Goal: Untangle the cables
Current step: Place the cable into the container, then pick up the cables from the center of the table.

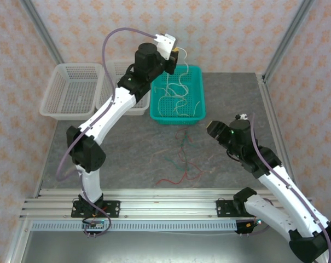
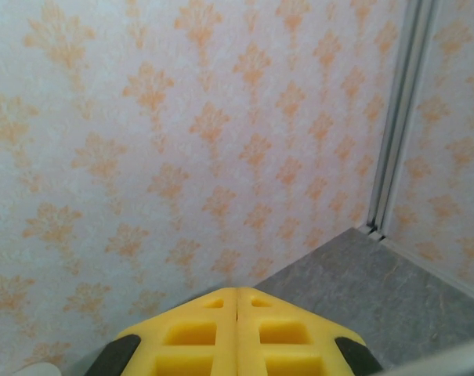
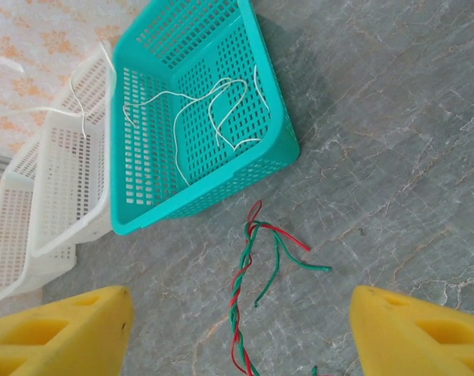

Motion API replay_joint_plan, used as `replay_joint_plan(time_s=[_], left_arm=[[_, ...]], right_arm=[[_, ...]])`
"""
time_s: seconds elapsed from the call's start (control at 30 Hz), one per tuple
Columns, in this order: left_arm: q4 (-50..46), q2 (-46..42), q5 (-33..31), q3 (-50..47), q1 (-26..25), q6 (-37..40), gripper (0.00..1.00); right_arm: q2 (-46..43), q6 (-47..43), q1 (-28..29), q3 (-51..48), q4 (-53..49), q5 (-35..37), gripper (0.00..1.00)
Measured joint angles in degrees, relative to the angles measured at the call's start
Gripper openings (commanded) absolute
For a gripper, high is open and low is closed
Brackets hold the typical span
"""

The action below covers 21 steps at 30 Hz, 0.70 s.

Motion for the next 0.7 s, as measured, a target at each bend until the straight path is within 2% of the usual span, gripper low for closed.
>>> replay_joint_plan(time_s=[0.03, 0.1, 0.2, 0.33, 0.5, 0.6, 0.7], left_arm=[[0.0, 1.3, 0.0, 0.2, 0.1, -0.1, 0.14], [-0.1, 5.0, 0.1, 0.2, 0.1, -0.5, 0.44], [-0.7, 9.8, 0.1, -0.7, 0.1, -1.6, 0.65], [-4.7, 11.5, 0.0, -4.0, 0.1, -3.7, 0.76], [-15.4, 9.3, -3.3, -0.3, 0.1, -4.5, 0.76], [-17.1, 1.6, -3.1, -4.8, 0.3, -4.8, 0.76], [-15.3, -11.2, 0.6, -15.1, 0.6, -6.5, 0.77]], right_arm=[[0.0, 0.2, -0.1, 0.0, 0.0, 0.1, 0.74], [-0.1, 0.6, -0.2, -0.1, 0.0, 0.2, 0.74], [-0.1, 1.1, -0.2, -0.6, -0.1, 0.3, 0.73], [-0.1, 1.5, -0.2, -0.7, -0.5, 0.4, 0.73], [-0.1, 1.5, -0.2, -0.7, -0.7, 0.5, 0.73], [-0.1, 1.5, -0.2, -0.7, -0.6, 0.6, 0.73], [0.3, 1.4, -0.2, -1.1, -0.4, 0.5, 0.73]])
